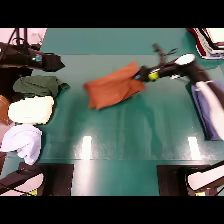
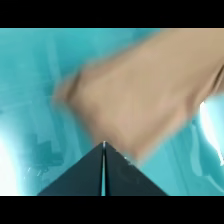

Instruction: Fold the shirts.

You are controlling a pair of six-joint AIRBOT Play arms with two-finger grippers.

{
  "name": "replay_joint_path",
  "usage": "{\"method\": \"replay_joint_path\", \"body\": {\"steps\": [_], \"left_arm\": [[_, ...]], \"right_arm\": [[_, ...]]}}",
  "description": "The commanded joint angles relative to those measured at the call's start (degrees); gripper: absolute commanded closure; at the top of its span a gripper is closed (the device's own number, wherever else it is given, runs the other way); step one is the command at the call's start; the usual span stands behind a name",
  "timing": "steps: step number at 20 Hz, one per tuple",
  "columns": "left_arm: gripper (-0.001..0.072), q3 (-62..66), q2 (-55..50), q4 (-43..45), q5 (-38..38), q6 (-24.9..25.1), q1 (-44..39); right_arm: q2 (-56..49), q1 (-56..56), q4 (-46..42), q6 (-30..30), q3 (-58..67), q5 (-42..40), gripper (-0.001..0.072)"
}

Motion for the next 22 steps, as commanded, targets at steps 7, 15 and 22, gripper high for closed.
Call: {"method": "replay_joint_path", "body": {"steps": [7,15,22], "left_arm": [[0.0683,0.00,-0.02,-0.20,1.25,-0.79,-2.64],[0.0683,0.00,-0.02,-0.22,1.77,-3.08,-2.64],[0.0683,0.00,-0.02,-0.39,1.11,-3.06,-2.64]], "right_arm": [[12.72,-34.86,-14.08,6.51,0.17,-0.35,0.0695],[12.70,-44.19,-6.14,6.43,1.79,-6.34,0.0695],[13.09,-44.22,-10.01,6.60,14.19,0.85,0.0696]]}}
